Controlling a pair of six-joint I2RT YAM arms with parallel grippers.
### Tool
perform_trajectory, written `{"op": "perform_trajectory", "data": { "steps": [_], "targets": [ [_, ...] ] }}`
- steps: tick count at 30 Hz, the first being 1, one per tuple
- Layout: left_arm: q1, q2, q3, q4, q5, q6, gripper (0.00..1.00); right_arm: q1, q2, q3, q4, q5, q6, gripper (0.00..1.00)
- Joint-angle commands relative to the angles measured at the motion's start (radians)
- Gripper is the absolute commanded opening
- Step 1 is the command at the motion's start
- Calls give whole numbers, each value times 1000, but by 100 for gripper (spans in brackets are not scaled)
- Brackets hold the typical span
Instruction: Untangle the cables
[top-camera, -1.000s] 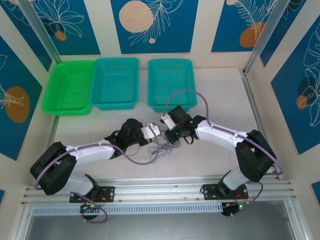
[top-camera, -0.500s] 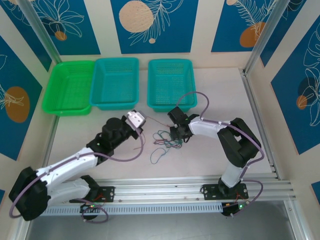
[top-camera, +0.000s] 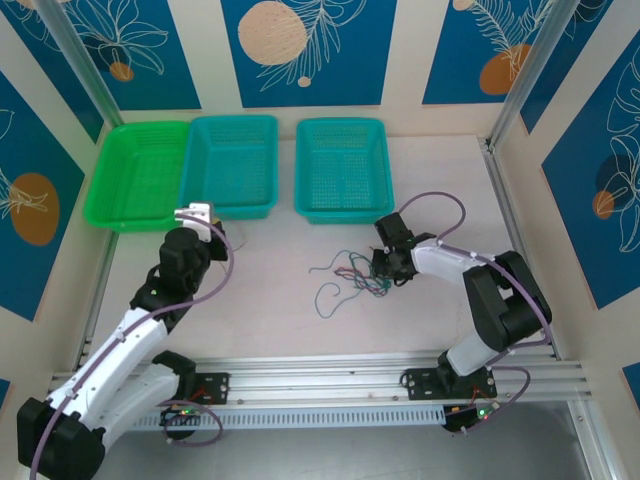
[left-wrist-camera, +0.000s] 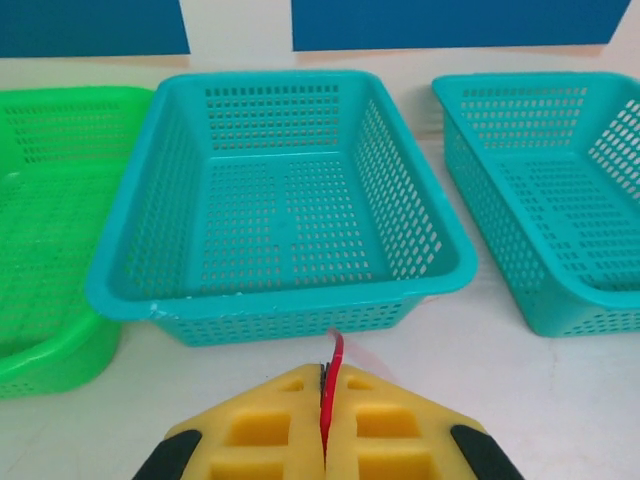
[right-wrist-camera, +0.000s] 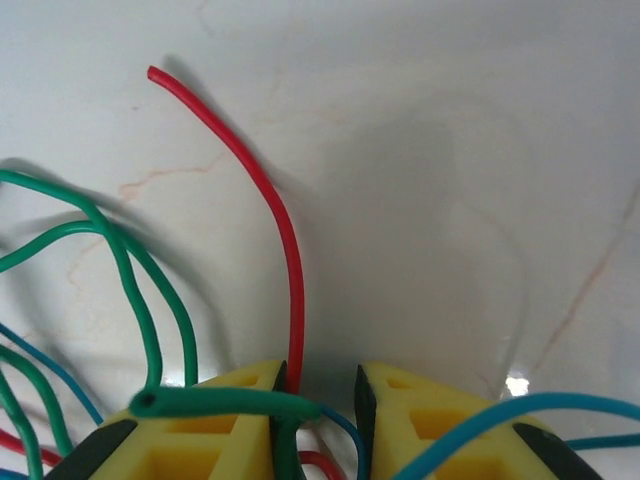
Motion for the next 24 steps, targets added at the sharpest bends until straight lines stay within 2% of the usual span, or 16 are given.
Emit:
{"op": "perform_trajectory", "data": {
  "steps": [1, 4, 7, 9, 12, 15, 16, 17, 18, 19, 22, 24],
  "targets": [
    [5, -11, -12, 49, 190, -72, 0, 3, -48, -8, -2, -125, -15, 28],
    [4, -4, 25, 71, 285, -90, 0, 27, -87, 24, -24, -192, -46, 30],
    [3, 7, 88, 90, 357, -93, 0, 67, -145, 54, -51, -198, -54, 55],
    [3, 29, 147, 92, 382, -95, 0, 77, -190, 70, -68, -197, -48, 63],
    [2, 77, 250, 83, 394, -93, 0, 76, -265, 91, -98, -182, -31, 66],
    [1, 144, 347, 95, 409, -91, 0, 75, -342, 106, -123, -157, -17, 77],
    [1, 171, 380, 92, 407, -88, 0, 75, -371, 107, -126, -155, -11, 83],
    [0, 195, 407, 91, 398, -83, 0, 73, -395, 107, -122, -157, -11, 84],
    [0, 222, 436, 92, 370, -70, 0, 72, -422, 105, -121, -160, -12, 86],
    [1, 250, 464, 85, 321, -54, 0, 71, -444, 105, -120, -162, -8, 92],
    [29, 354, 587, 13, 180, 13, 0, 67, -488, 114, -137, -172, -1, 93],
    [80, 425, 665, -23, 159, 36, 0, 66, -505, 112, -139, -184, 10, 94]
  ]
}}
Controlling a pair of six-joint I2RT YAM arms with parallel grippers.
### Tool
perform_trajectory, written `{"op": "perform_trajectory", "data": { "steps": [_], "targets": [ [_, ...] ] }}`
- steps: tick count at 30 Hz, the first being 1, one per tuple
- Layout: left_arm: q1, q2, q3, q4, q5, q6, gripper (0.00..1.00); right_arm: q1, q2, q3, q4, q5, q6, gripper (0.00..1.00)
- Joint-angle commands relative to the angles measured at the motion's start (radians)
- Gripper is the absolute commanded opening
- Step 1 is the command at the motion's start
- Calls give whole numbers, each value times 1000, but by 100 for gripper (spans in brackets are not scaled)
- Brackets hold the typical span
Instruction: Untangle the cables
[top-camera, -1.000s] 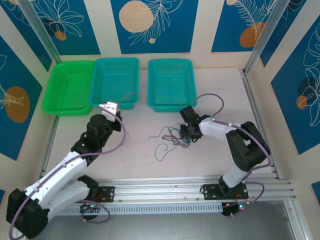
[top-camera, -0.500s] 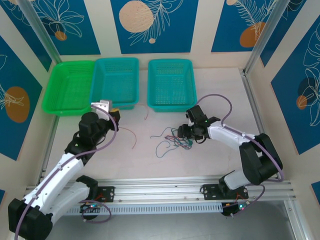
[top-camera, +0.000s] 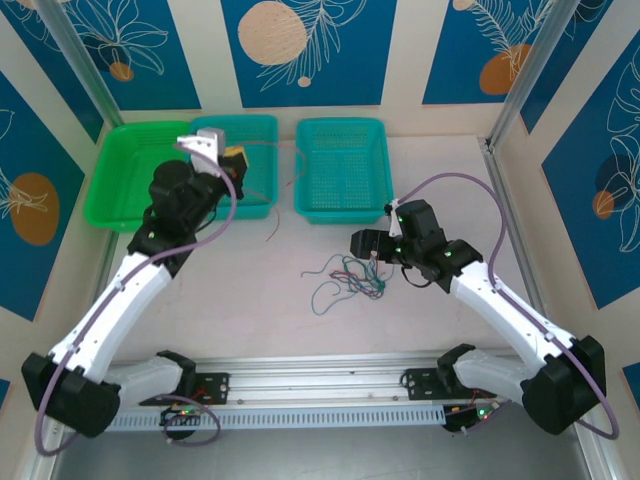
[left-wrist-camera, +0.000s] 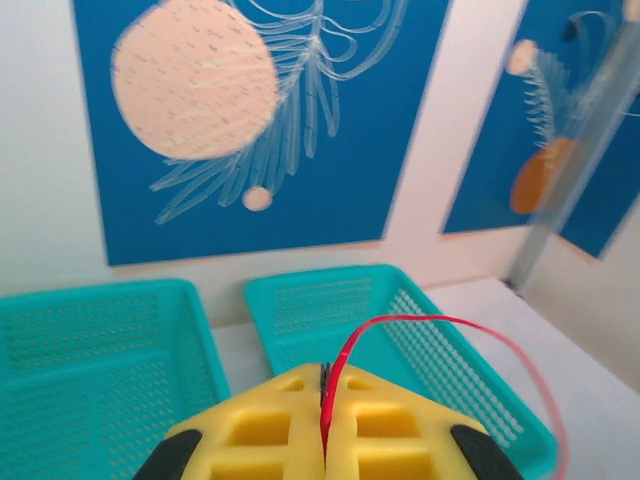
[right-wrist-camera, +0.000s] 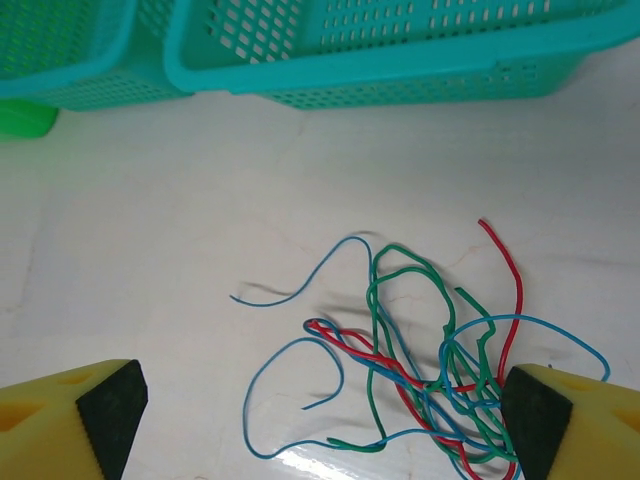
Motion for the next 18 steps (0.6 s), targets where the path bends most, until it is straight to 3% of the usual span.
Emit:
{"op": "perform_trajectory", "data": {
  "steps": [1, 11, 18],
  "targets": [
    [86, 106, 128, -68, -116, 63, 0, -6, -30, 18, -32, -41, 28, 94],
    [400, 485, 503, -238, -201, 98, 0, -8, -36, -15, 2, -131, 56, 95],
    [591, 839, 948, -527, -209, 17, 0, -18, -50, -11, -31, -143, 60, 95]
  ]
}}
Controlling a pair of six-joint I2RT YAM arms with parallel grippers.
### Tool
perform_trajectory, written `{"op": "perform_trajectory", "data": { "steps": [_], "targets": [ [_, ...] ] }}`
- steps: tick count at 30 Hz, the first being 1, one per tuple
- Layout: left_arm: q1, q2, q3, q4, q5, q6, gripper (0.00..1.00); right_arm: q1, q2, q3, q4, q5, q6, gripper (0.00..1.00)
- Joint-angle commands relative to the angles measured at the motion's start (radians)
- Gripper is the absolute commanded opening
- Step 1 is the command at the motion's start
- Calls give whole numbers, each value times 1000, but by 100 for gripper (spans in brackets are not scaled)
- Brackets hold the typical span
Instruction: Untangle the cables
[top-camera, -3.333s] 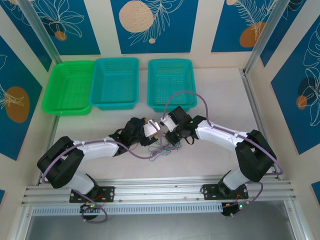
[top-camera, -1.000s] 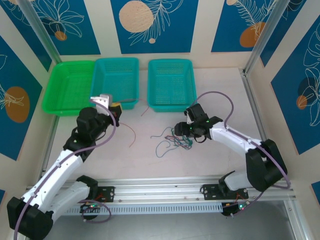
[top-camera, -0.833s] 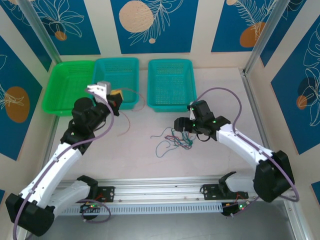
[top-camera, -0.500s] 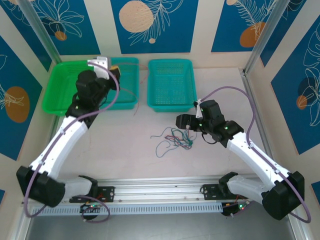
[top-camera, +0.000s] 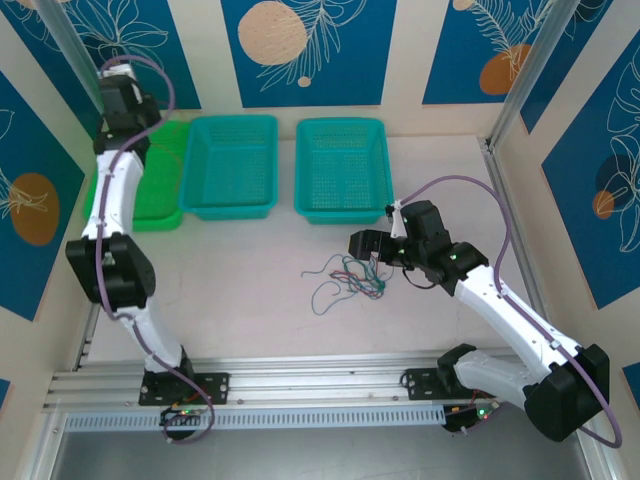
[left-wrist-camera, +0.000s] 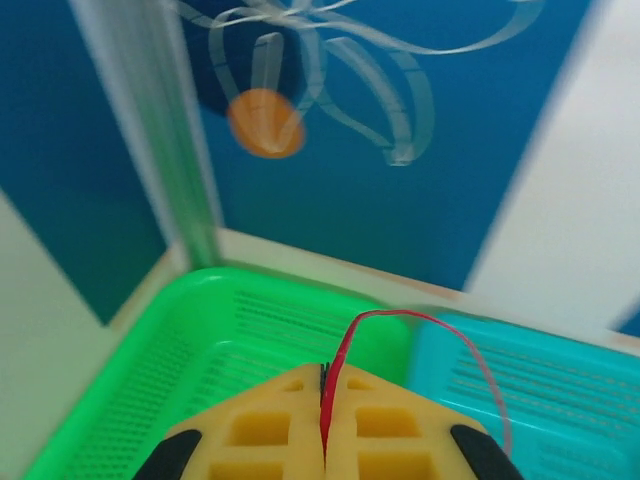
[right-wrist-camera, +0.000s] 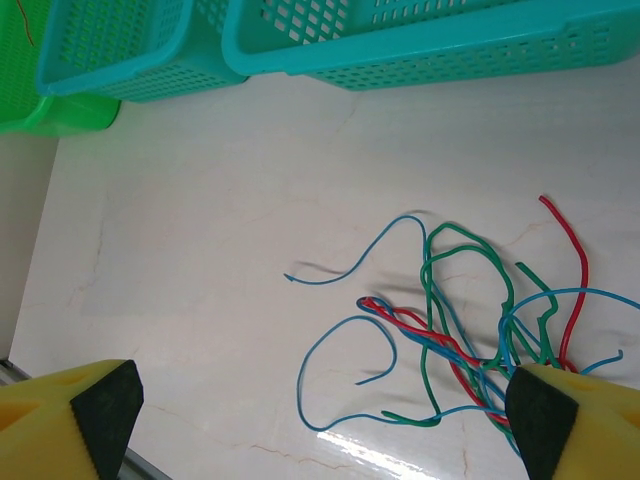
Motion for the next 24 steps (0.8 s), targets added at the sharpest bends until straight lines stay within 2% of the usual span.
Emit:
{"op": "perform_trajectory", "data": {
  "steps": [1, 5, 6, 9, 10, 12, 18, 21, 24],
  "targets": [
    [64, 121, 162, -202, 7, -38, 0, -8, -32, -4, -32, -37, 14, 95],
    [114, 144, 101, -189, 32, -90, 0, -14, -53, -10, -43, -31, 20, 95],
    [127, 154, 108, -211, 52, -104, 13, -14, -60, -10, -48, -32, 22, 95],
    [140, 136, 82, -204, 115, -111, 68, -16, -75, -22, -46, -30, 29, 95],
    [140, 108, 52, -171, 146, -118, 78, -16, -76, -30, -37, -31, 33, 95],
    [137, 50, -13, -90, 204, -155, 91, -16, -70, -38, -26, -32, 37, 95],
    [75, -112, -85, -31, 321, -224, 94, -20, -41, -43, -14, -47, 43, 95],
    [-19, -242, -209, 41, 347, -255, 92, -30, -29, -62, -4, -36, 58, 95],
    [-158, -382, -383, 121, 338, -261, 91, -49, -7, -77, -7, -7, 77, 95]
  ]
}}
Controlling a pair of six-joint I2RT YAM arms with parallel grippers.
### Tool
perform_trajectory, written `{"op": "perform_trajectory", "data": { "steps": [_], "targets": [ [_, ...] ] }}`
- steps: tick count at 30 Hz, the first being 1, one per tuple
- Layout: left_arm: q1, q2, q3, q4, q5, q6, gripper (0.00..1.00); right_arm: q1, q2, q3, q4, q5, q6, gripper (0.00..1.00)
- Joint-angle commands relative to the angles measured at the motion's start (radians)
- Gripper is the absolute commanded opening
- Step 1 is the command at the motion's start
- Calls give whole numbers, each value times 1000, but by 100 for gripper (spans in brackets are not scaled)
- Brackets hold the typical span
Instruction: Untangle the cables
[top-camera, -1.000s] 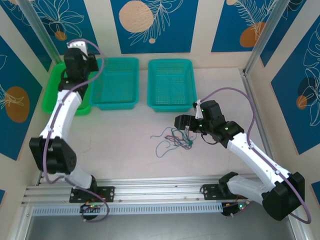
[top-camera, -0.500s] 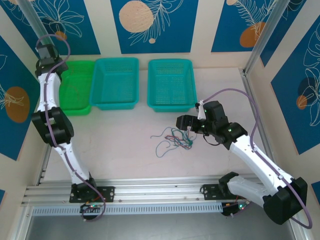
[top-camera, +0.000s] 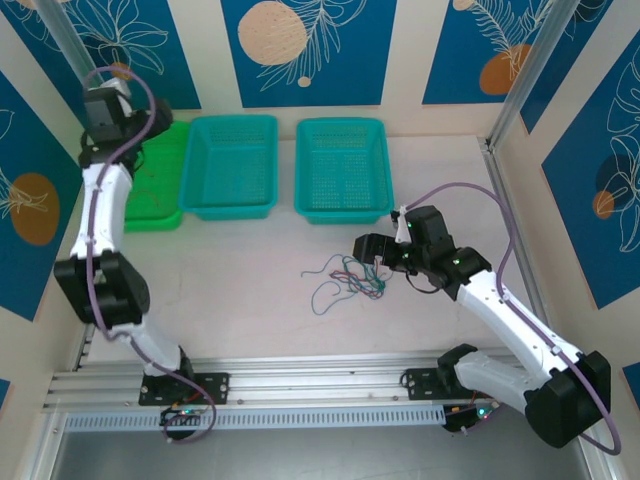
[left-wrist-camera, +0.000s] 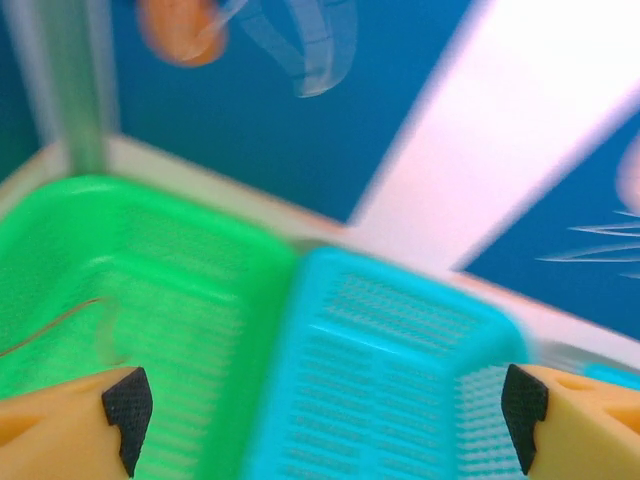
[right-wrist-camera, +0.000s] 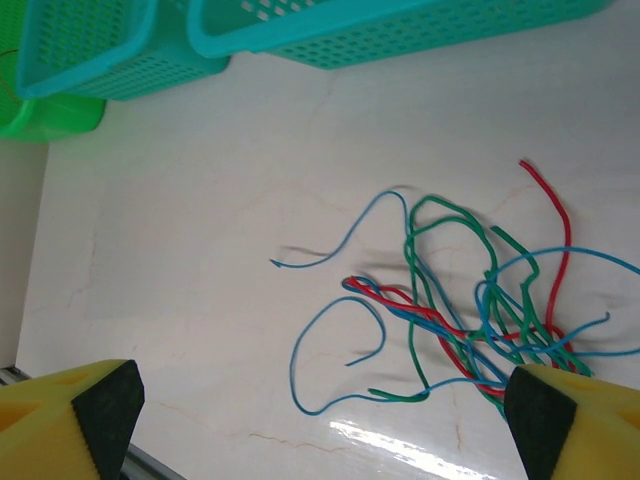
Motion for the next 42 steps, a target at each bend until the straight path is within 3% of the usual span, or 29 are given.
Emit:
{"op": "perform_trajectory", "data": {
  "steps": [1, 10, 16, 20, 23, 26, 27, 31, 33, 36, 42],
  "targets": [
    [-163, -158, -162, 136, 48, -29, 90, -23, 28, -24, -2, 15, 30, 95],
    [-641, -475, -717, 348, -104, -31, 89, -62, 142, -69, 23, 37, 46, 95],
    [-852, -514, -912, 405, -156, -28, 89, -63, 284, -59, 21, 82, 162, 94],
    [-878, -513, -973, 413, -162, -33, 89, -30, 416, -15, 4, 95, 258, 92],
    [-878, -523, -982, 385, -195, -14, 89, 22, 475, -14, 9, 191, 315, 89],
    [-877, -544, -985, 375, -226, 4, 89, 59, 512, -5, 5, 265, 311, 71],
    [-878, -549, -985, 369, -236, 11, 90, 69, 517, -2, 5, 287, 297, 62],
    [-876, -566, -974, 321, -272, 47, 90, 99, 510, 12, 30, 314, 113, 24],
    [-871, -578, -971, 291, -289, 64, 92, 119, 497, 16, 56, 302, -18, 12],
    [-849, -595, -968, 234, -289, 70, 93, 140, 486, 32, 80, 239, -178, 0],
    [-801, -597, -944, 97, -200, -26, 94, 227, 483, 66, 158, 106, -446, 0]
  ]
}}
